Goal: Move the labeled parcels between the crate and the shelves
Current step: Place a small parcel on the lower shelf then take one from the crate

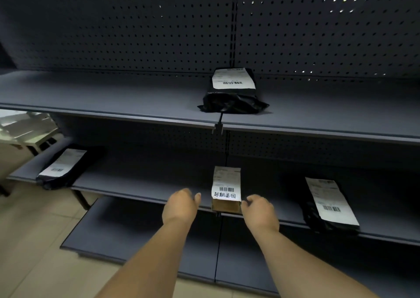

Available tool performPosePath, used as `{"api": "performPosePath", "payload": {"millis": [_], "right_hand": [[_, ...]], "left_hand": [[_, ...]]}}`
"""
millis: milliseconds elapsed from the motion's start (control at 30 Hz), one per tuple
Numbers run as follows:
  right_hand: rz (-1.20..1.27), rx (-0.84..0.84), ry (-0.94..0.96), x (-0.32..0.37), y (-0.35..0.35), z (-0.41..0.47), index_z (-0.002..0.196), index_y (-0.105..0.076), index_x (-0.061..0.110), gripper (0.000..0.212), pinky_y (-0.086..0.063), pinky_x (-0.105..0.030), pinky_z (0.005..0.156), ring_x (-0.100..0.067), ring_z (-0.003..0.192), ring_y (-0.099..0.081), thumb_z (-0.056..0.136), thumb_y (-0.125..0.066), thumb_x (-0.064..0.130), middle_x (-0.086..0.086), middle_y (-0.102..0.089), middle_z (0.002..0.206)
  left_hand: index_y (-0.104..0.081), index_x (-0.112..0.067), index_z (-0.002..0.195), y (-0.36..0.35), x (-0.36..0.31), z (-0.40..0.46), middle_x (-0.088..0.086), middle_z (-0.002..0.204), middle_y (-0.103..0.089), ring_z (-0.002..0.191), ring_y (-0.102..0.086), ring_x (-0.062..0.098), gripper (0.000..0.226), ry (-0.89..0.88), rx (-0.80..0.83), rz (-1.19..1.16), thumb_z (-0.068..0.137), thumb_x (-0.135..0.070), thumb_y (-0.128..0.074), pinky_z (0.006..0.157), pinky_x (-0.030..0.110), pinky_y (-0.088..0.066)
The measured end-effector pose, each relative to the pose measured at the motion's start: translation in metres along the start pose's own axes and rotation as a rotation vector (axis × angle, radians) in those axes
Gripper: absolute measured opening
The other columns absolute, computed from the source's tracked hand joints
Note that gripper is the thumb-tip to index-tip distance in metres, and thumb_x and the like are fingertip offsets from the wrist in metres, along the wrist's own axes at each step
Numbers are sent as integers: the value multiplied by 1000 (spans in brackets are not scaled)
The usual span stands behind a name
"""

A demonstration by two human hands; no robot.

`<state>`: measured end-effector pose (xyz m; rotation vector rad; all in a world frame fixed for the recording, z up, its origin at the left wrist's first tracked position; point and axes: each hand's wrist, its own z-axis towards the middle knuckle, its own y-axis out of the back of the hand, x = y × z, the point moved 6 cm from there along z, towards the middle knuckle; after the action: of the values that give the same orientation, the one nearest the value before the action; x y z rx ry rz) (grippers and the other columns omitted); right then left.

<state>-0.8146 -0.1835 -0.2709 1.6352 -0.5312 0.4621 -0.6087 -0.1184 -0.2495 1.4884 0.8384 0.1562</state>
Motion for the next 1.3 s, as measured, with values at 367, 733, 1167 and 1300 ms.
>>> {"api": "performPosePath", "payload": {"millis": [367,733,1167,1300], "right_hand": [[721,237,-457,-22,-61,52,71,-56,18,25,-47,-29,69,-15,72,-53,93,-54,31,0,-60,77],[1089,328,-609,-24,-102,71,85,-66,18,25,-49,-30,65,-21,83,-65,89,-59,42,-4,-73,78],[1113,339,-566,-16,-105,64,103,-67,13,32,-40,-44,107,-24,103,-62,87,-63,39,-7,-75,93],[1163,342,-543,-4,-92,49,110,-62,13,28,-41,-39,102,-22,100,-63,89,-62,31,-7,-74,96]], "left_hand": [[-52,-10,128,-74,-3,59,9,113,-58,103,-52,27,50,379,311,-785,93,-46,-50,87,36,-41],[-58,-18,116,-127,-7,89,3,105,-66,113,-55,24,43,430,540,-1141,88,-50,-57,106,42,-39],[-60,-28,112,-110,-1,90,2,102,-73,101,-61,17,25,279,584,-1182,89,-40,-59,86,34,-46],[-59,-31,110,-88,2,81,3,103,-73,102,-63,22,22,230,601,-1200,89,-36,-61,90,42,-51]]}}
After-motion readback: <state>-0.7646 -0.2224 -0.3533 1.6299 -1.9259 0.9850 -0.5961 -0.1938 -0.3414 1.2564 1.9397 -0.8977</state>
